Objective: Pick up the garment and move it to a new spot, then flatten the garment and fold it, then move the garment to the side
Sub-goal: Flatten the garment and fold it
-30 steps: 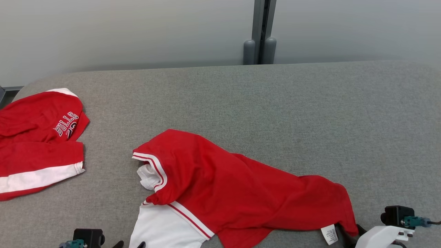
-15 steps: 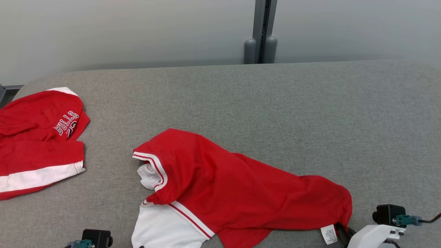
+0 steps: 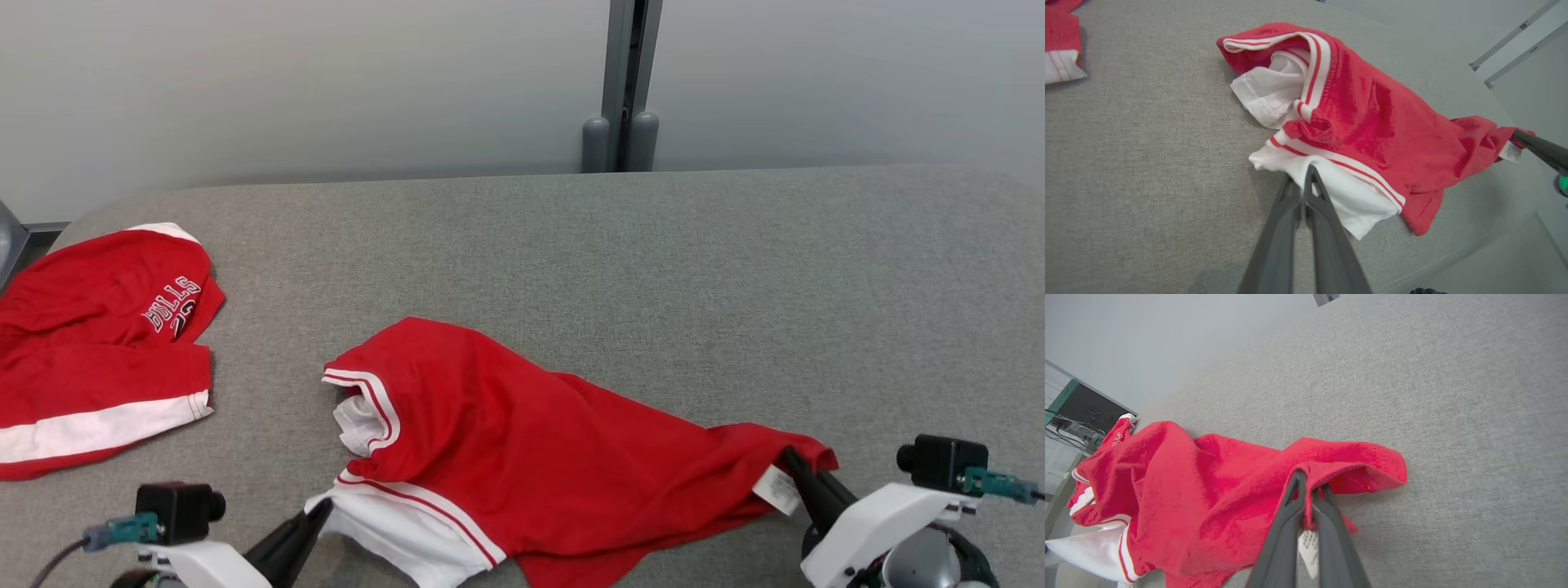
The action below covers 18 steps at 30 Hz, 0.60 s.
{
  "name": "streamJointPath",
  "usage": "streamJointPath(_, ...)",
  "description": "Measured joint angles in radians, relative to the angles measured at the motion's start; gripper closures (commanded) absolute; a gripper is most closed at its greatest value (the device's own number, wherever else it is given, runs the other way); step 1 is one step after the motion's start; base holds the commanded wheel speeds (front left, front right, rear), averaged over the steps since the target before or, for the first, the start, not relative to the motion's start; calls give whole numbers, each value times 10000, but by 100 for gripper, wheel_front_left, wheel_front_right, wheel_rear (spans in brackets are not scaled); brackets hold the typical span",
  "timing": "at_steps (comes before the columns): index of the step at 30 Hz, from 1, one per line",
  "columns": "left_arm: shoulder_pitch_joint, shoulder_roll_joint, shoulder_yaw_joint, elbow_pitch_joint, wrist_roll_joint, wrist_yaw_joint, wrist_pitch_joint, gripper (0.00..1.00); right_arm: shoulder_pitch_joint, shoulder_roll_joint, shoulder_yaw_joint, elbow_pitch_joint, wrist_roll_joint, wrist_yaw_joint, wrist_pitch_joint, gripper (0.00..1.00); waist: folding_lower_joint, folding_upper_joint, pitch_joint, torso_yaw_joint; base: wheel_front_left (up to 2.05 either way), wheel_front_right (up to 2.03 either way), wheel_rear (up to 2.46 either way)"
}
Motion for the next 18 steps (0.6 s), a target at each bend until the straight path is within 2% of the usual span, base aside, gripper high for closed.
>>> streamJointPath(8,-1522,924,422,-1106,-301,-29,173,100,-1267,-295,238,-961,558,0,-380,100,0,0,119,-98,0,0,0)
streamJointPath(12,-3442,1482,430,-857,-313,-42,-23,100,-2737,-470,552,-491,848,0,-700,100,0,0,517,-174,0,0,0)
streamJointPath(18,-6230,2301,-445,35,-554,-44,-523,100,-4920,-439,993,349,1390,0,-1037,100,0,0,1296,-229,0,0,0)
